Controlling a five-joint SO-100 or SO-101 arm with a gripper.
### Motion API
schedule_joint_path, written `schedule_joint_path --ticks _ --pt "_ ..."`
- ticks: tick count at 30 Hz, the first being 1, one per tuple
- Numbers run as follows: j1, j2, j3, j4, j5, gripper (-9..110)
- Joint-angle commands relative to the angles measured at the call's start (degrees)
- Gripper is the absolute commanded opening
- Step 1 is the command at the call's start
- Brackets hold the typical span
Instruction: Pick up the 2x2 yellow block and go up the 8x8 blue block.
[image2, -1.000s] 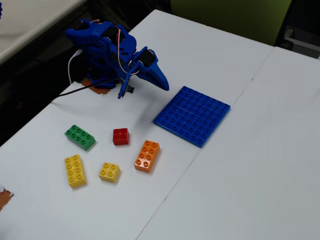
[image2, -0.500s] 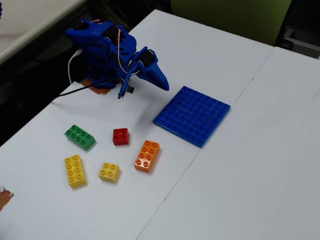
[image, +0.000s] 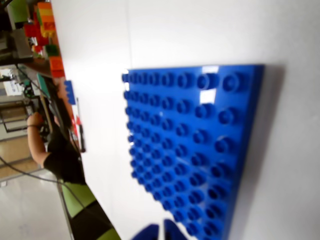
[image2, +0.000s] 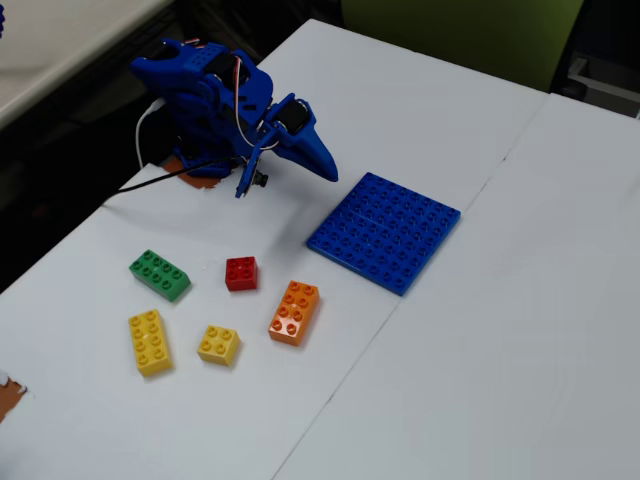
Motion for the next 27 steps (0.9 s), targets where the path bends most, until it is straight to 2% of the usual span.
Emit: schedule_joint_path --ticks 1,20,27 --pt "-0.1 2.5 2.5 0.1 -0.4 0" --pt "-0.7 2.5 2.3 -0.9 -1.7 0" --pt "0.0 -5.3 -7.6 -3.7 -6.2 0"
